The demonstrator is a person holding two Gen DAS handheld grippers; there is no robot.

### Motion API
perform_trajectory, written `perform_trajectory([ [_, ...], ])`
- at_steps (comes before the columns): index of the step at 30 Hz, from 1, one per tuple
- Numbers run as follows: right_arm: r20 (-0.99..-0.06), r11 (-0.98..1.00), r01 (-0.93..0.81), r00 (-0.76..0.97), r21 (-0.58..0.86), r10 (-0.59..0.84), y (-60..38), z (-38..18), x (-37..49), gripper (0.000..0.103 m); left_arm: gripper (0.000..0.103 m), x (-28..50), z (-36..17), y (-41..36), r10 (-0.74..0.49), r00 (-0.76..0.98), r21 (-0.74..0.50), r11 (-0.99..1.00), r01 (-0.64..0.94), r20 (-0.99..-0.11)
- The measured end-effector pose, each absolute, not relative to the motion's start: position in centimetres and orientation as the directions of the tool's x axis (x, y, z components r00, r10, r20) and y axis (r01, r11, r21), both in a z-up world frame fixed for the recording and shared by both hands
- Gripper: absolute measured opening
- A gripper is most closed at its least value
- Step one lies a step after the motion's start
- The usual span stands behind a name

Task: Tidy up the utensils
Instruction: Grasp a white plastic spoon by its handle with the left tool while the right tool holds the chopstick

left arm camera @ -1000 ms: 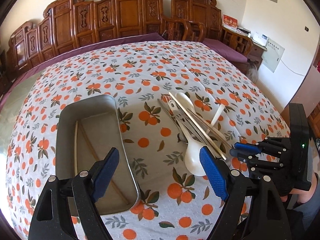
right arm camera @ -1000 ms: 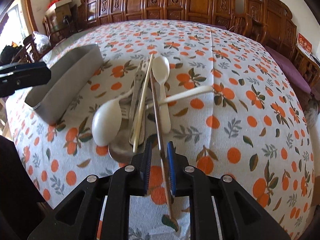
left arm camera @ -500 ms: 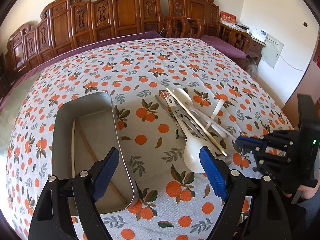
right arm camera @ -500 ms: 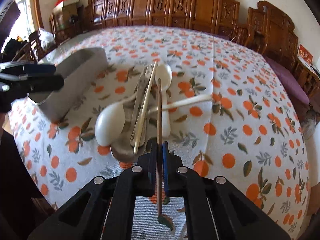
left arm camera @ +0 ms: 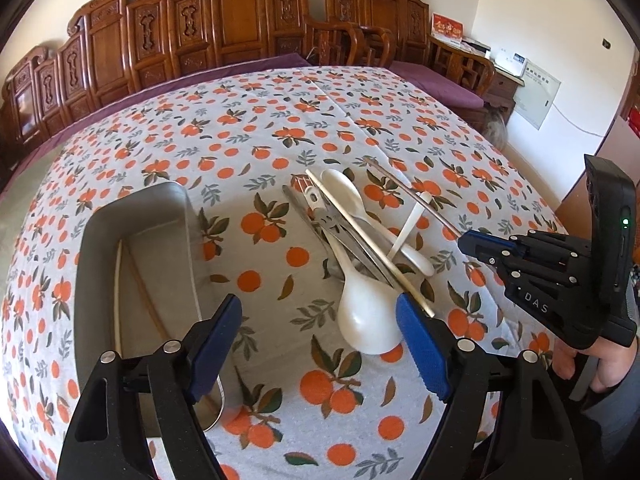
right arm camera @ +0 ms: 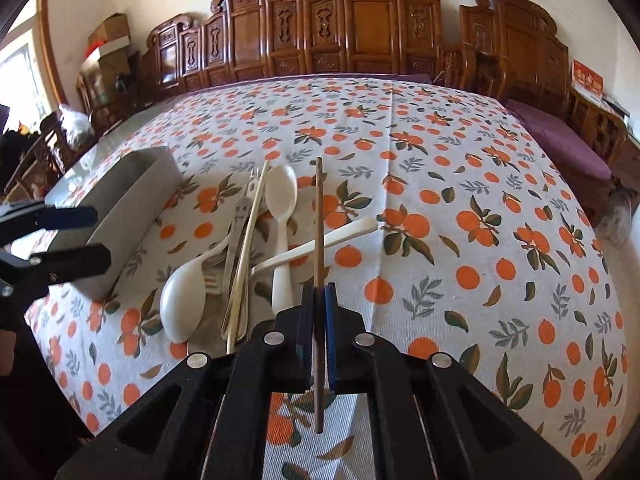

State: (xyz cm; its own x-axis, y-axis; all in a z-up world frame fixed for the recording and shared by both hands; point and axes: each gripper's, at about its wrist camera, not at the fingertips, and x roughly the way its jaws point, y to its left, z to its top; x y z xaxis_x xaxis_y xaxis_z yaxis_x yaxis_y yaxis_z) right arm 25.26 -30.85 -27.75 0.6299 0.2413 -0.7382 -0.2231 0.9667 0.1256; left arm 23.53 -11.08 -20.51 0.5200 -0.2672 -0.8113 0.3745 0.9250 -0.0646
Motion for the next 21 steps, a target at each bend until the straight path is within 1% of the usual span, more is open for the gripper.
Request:
perform_trajectory([
  [2, -0.736, 0.965, -0.222, 0.629, 0.136, 0.249, -30.9, -27.7, 25.5, 0.006, 0.073, 24.0, -20.7, -11.4, -0.264, 0.511, -0.064, 0.925, 0.375, -0.818],
  [3, -0.735, 0.964, -0.224, 0.629, 0.140, 0.253, -30.9, -27.7, 25.5, 0.006, 0.066, 24.3, -20.8, -11.7, -0.264, 0.505, -0.066, 0.924, 0.376, -0.822],
  [8, -0.729, 0.959, -0.230, 0.627, 0.164, 0.275, -31.1, -27.6, 25.6, 0.006, 0.051, 26.6, -22.0, -12.9, -0.271, 0.447, -0.105, 0.926, 0.362, -0.853],
  [11, -0.728, 0.960, -0.221, 0.628, 0.174, 0.276, -31.4, -27.6, 25.6, 0.006, 0.048, 27.7, -22.6, -13.7, -0.271, 0.415, -0.119, 0.927, 0.356, -0.869],
  [14, -0.726, 0.960, -0.209, 0.628, 0.189, 0.280, -31.8, -27.6, 25.7, 0.006, 0.040, 28.8, -23.7, -14.6, -0.257, 0.365, -0.126, 0.929, 0.347, -0.895],
  [18, -0.722, 0.957, -0.211, 0.629, 0.199, 0.289, -31.8, -27.6, 25.7, 0.006, 0.030, 30.0, -25.5, -14.8, -0.262, 0.283, -0.171, 0.936, 0.308, -0.922],
  [21, -0.720, 0.956, -0.215, 0.630, 0.198, 0.291, -31.6, -27.5, 25.6, 0.006, 0.027, 30.2, -26.0, -14.6, -0.261, 0.264, -0.182, 0.940, 0.287, -0.928],
])
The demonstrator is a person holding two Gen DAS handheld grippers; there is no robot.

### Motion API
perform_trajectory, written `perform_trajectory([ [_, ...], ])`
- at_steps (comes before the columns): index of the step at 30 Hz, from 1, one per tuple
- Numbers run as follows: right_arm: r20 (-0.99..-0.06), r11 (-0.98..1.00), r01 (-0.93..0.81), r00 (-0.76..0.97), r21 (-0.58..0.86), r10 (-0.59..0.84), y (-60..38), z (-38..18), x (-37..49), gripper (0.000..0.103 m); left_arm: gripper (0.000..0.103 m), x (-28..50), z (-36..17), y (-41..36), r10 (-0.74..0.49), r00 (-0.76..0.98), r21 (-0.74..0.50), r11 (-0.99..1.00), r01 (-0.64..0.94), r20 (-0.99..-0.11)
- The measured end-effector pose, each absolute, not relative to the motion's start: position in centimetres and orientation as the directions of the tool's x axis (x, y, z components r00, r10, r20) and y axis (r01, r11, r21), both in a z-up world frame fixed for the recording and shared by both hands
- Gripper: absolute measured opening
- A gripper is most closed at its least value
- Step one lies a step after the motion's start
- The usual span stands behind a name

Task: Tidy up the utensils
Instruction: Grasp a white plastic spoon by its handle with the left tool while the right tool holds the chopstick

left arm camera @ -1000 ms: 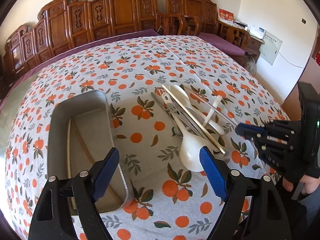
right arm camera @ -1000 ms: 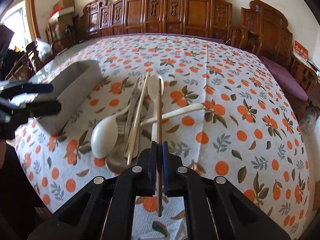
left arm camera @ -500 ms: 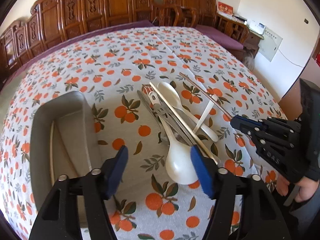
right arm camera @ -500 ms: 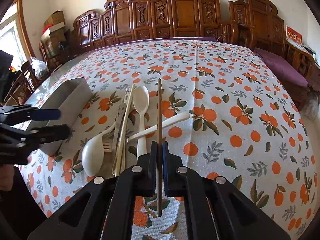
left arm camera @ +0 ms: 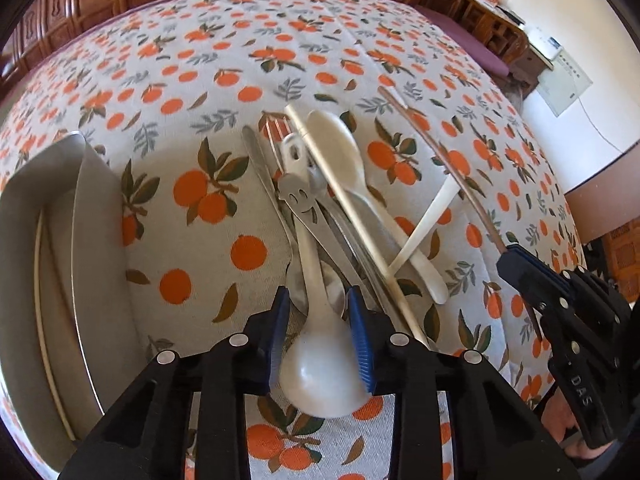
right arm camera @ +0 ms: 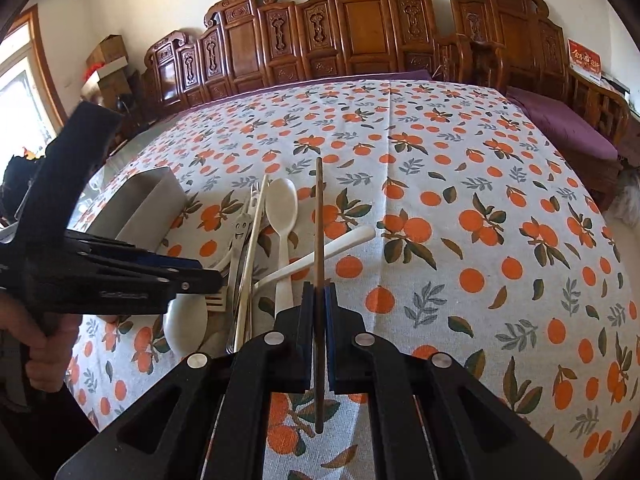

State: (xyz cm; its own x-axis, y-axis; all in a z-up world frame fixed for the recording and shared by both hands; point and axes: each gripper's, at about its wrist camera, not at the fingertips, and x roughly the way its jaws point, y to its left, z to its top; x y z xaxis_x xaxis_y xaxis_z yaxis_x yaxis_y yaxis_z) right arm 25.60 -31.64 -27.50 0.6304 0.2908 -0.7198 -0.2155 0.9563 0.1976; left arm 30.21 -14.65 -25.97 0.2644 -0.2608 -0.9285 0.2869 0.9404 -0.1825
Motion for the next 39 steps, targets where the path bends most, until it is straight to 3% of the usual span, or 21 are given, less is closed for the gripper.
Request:
perform_trajectory([
  [14, -0.720, 0.954, -0.227, 0.627, 0.196, 0.297, -31.2, -27.4, 25.6, 0.006, 0.023, 28.9, -25.3, -13.4, -0.281, 0.247, -0.209, 0.937, 0.282, -0.927],
  [22, -0.723, 0.953, -0.235, 0.623, 0.190, 0.298, -30.9, -27.5, 25.6, 0.006, 0.009, 28.2, -24.5, -12.6, -0.308, 0.267, -0.225, 0.927, 0.299, -0.913],
  [23, -0.723, 0.953, -0.237, 0.623, 0.190, 0.298, -30.9, -27.6, 25.6, 0.006, 0.000, 28.2, -24.3, -12.7, -0.310, 0.273, -0.224, 0.926, 0.304, -0.911],
  [35, -0.725, 0.953, -0.240, 0.620, 0.187, 0.298, -30.8, -27.6, 25.7, 0.006, 0.000, 28.7, -24.0, -13.0, -0.292, 0.278, -0.200, 0.928, 0.315, -0.915],
  [37, -0.726, 0.952, -0.243, 0.620, 0.184, 0.299, -30.7, -27.7, 25.6, 0.006, 0.002, 28.8, -24.6, -13.4, -0.272, 0.259, -0.184, 0.930, 0.317, -0.927],
  [39, -0.727, 0.952, -0.246, 0.619, 0.181, 0.298, -30.6, -27.7, 25.6, 0.006, 0.010, 28.8, -25.2, -13.8, -0.253, 0.242, -0.167, 0.931, 0.324, -0.937],
])
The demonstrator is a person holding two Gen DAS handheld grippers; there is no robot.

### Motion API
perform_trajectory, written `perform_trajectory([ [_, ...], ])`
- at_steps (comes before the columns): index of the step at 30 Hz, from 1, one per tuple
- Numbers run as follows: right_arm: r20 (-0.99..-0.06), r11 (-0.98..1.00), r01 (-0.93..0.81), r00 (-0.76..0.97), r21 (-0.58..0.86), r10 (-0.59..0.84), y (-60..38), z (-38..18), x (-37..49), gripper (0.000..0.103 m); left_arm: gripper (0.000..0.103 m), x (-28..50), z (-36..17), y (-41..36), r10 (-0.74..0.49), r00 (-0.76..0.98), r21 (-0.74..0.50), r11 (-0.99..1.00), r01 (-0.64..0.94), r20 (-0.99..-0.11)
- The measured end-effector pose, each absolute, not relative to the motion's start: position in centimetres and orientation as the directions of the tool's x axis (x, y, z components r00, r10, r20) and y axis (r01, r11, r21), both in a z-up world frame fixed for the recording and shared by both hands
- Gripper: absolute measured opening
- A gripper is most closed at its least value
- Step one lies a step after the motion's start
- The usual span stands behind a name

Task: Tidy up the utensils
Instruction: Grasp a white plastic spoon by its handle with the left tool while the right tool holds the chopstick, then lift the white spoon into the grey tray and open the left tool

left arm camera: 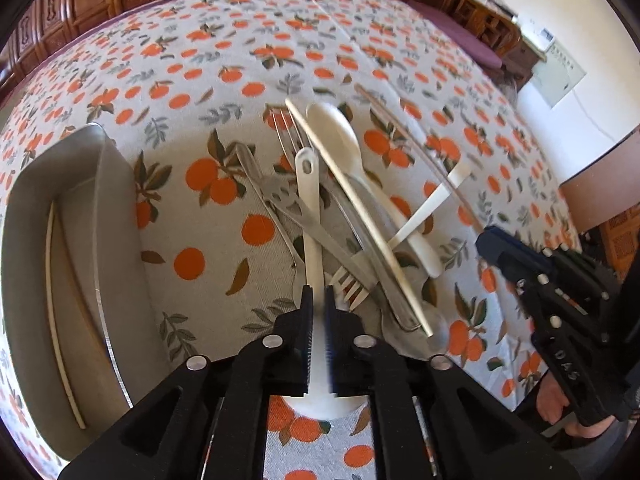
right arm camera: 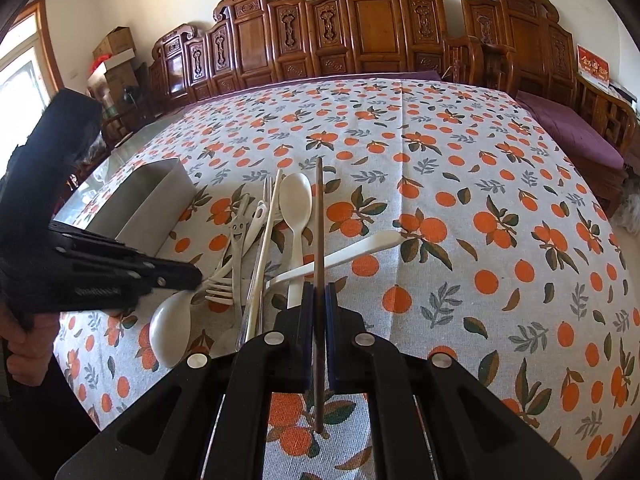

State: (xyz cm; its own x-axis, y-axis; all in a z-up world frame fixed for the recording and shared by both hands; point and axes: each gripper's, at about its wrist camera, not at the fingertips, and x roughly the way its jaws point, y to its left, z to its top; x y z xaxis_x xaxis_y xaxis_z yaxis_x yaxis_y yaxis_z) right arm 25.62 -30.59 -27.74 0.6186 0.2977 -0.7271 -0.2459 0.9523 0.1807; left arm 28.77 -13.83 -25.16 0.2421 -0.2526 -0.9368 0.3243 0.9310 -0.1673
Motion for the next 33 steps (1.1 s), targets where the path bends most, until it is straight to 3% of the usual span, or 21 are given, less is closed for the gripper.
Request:
perform_trajectory([
  [13, -0.725, 0.951, -0.247, 0.619, 0.187, 0.303, -30.5, -27.7, 25.5, 0.006, 0.007, 28.7, -25.8, -13.8, -0.223, 0.248, -0.131, 0.932, 0.339, -0.943],
  [18, -0.724, 0.950, -0.249, 0.619, 0.186, 0.304, -30.5, -27.7, 25.6, 0.006, 0.002, 28.6, -24.4, -12.9, -0.222, 0.297, -0.118, 0.936, 0.332, -0.929],
  [33, -0.711, 0.952, -0.239, 0.635, 0.191, 0.302, -30.5, -27.2, 25.4, 0.006, 0.002, 30.9, -19.0, -12.7, -0.221, 0.449, -0.098, 0.955, 0.281, -0.866],
])
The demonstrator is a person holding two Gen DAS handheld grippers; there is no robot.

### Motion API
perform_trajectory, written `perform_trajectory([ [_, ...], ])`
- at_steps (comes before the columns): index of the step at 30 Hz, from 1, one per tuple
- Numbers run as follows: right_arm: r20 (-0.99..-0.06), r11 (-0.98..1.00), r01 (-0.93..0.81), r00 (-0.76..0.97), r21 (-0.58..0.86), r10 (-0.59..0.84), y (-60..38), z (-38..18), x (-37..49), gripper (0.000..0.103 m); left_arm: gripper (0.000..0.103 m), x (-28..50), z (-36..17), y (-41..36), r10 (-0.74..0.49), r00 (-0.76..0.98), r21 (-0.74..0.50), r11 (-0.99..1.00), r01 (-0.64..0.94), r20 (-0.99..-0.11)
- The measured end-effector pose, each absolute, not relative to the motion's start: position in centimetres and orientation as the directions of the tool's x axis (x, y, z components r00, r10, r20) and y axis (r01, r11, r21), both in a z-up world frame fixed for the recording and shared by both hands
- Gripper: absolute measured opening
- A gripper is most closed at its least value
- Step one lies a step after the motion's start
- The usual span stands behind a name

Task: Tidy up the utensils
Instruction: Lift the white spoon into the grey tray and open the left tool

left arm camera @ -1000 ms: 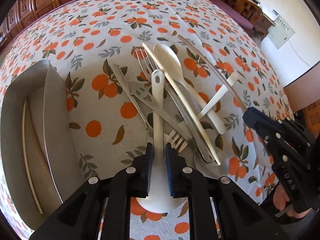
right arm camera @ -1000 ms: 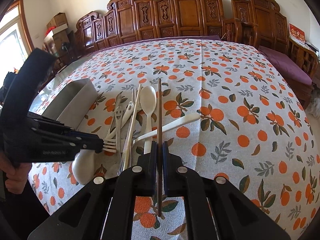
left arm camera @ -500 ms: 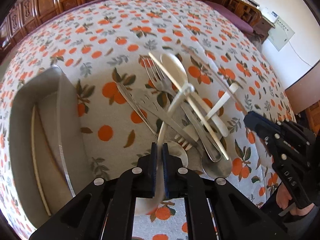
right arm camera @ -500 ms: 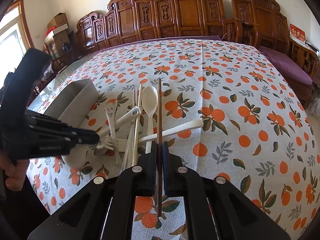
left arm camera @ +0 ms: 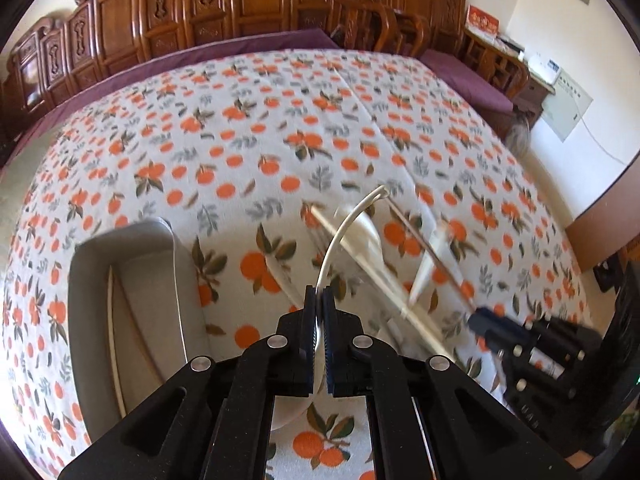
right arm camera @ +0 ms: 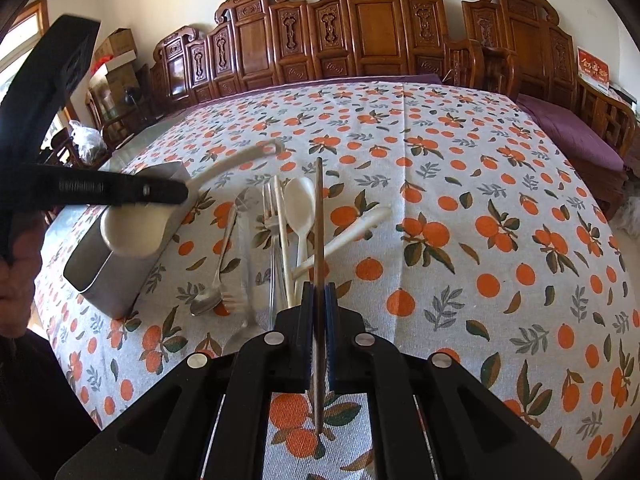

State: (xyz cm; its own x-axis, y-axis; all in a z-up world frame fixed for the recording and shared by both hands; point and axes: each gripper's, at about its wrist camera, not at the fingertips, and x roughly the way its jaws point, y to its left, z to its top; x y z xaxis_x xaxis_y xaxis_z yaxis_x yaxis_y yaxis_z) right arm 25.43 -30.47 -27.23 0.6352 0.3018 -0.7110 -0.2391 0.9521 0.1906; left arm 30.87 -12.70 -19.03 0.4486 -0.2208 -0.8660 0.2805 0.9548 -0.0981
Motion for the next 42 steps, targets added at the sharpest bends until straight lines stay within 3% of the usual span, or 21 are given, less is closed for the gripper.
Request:
perform_trajectory([
  [11, -0.690, 0.941, -0.261, 0.642, 0.215, 0.336, -29.8, -26.2, 25.2, 0.006, 0.002, 30.1, -17.9, -11.6, -0.243, 0.467, -0.128, 0.956, 0.265, -0.850],
  [24, -0.675, 0.910, -0.369, 0.624, 0.188, 0.393, -25.3, -25.2, 24.2, 0.006, 0.002, 28.1, -17.5, -3.6, -0.228, 0.498, -0.173, 0.973, 0.154, -0.836],
  [42, -0.676, 0.904, -0.380, 0.614, 0.197, 0.406, -24.6, -25.1, 24.2, 0.006, 0.002, 29.8, -22.8, 2.2, -0.141, 0.456, -0.170, 0.985, -0.023, -0.879],
])
